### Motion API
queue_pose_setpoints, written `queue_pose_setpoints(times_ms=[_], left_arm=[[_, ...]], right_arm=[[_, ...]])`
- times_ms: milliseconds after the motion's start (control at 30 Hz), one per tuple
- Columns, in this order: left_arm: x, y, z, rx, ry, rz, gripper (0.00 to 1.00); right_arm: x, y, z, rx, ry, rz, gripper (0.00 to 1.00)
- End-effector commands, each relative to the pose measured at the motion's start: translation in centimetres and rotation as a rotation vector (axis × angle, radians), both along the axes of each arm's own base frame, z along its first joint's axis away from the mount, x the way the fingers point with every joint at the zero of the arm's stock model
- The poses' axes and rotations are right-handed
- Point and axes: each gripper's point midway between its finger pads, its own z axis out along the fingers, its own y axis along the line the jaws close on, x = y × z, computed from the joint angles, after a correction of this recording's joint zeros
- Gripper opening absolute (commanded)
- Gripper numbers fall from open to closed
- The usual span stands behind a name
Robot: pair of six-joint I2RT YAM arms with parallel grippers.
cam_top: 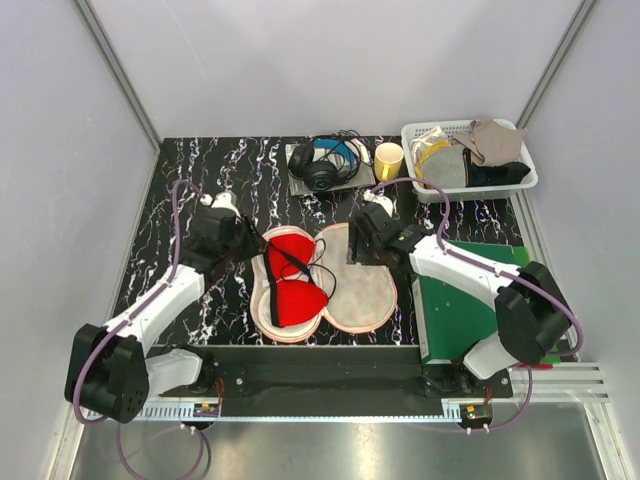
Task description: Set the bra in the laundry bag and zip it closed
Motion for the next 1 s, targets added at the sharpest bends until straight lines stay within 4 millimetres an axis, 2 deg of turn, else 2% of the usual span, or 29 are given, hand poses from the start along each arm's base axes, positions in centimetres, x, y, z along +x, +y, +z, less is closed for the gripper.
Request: queue_pose_setpoints(times_ms=[0,33,167,233,333,400,600,800,900,933,967], left_arm=[[-0.5,-2.5,0.7,-0.082,-0.019,-0.056,0.42],[-0.6,-3.4,0.6,-0.086,-0.021,-0.078,0.41],[-0.6,-4.6,-0.6,-0.083,0.002,-0.089,0.38],[-0.6,-4.8,-1.6,-0.090,0.017,-0.082,0.37],[-0.5,-4.8,-2.5,-0.089,0.030,-0.074,0.36],[-0.7,-4.7,-3.1,-0.087,0.044,-0.069,0.35],[-0.7,-4.1,-4.3,-0.069,0.054,-0.031,0.34],[-0.6,-4.2,-4.5,-0.075,0.061,-0.023,0.34],[-0.7,-4.3,-4.5,-0.079,0.062,-0.020,0.34],[-0.7,-4.3,-4.5,-0.080,0.062,-0.020,0.34],[-0.6,-4.3,-4.4,-0.079,0.061,-0.021,0.34]], right_arm=[[2.0,6.5,2.6,0.210,-0.104,0.158,0.63],[2.0,7.4,2.6,0.227,-0.113,0.174,0.61],[2.5,10.3,2.3,0.264,-0.140,0.193,0.59],[2.7,11.1,2.1,0.272,-0.154,0.193,0.55],[3.1,11.6,2.2,0.275,-0.185,0.181,0.42],[3.2,11.6,2.2,0.273,-0.198,0.175,0.37],[3.3,12.3,2.5,0.295,-0.225,0.193,0.42],[4.8,12.8,2.5,0.266,-0.256,0.180,0.38],[5.3,12.9,2.8,0.245,-0.268,0.183,0.19],[5.3,13.0,3.1,0.233,-0.279,0.194,0.10],[5.5,12.8,3.2,0.222,-0.286,0.189,0.09]])
